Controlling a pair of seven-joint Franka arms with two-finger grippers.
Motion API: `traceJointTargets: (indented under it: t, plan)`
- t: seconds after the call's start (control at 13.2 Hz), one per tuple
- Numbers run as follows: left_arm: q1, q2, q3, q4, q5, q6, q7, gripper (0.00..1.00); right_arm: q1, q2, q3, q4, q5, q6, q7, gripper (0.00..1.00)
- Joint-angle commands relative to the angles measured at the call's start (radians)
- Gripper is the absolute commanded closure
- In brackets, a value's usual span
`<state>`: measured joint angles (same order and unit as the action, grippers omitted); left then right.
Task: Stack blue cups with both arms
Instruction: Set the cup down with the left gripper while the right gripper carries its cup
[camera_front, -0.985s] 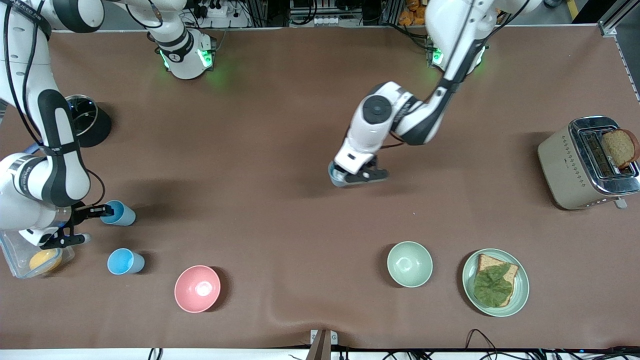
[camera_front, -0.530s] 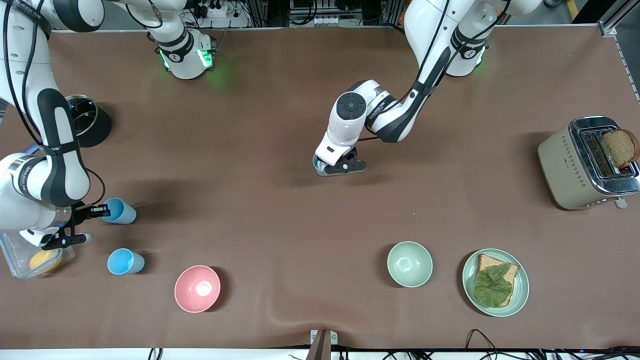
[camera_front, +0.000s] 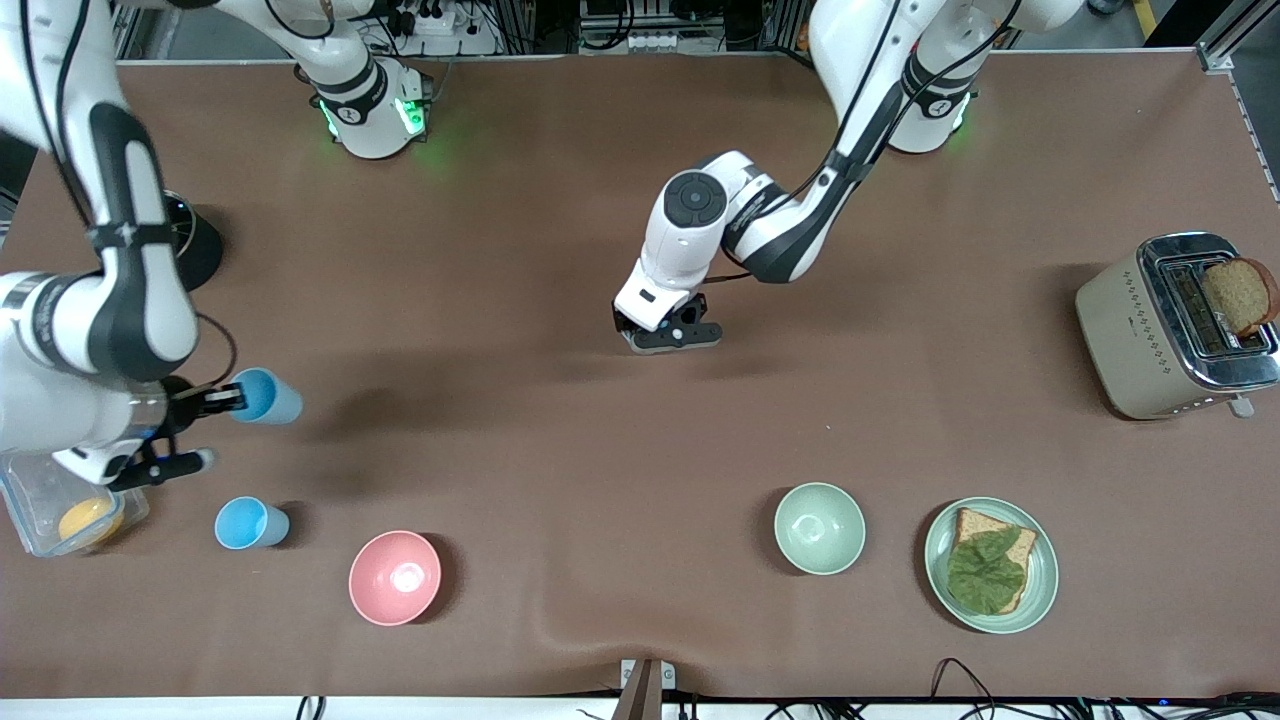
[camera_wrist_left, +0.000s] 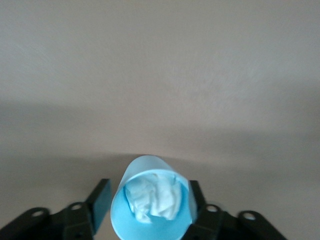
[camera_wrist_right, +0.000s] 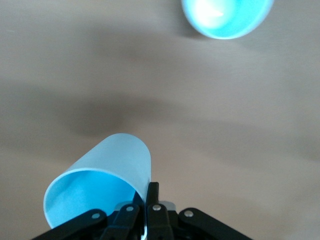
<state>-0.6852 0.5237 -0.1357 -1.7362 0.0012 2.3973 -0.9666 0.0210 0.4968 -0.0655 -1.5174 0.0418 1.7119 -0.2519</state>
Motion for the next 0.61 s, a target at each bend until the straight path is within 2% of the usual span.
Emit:
traceJointTargets:
  t: [0.0,0.08,0.3,0.53]
  plan:
    - [0.065,-0.138,0.004,0.067,0.011,-0.24,-0.006,0.0,0.109,-0.055,0.0,-0.026,0.01,-0.032,0.21,1.0]
    - [0.102,-0.175,0.004,0.101,0.014,-0.315,-0.001,0.0,0.144,-0.056,0.0,-0.024,0.035,-0.038,0.286,1.0]
    - [0.26,-0.31,0.002,0.138,0.016,-0.479,0.081,0.0,0.241,-0.057,-0.002,-0.026,0.194,-0.045,0.49,1.0]
    - [0.433,-0.416,0.001,0.138,0.016,-0.562,0.308,0.0,0.367,-0.053,-0.002,-0.027,0.211,-0.008,0.676,1.0]
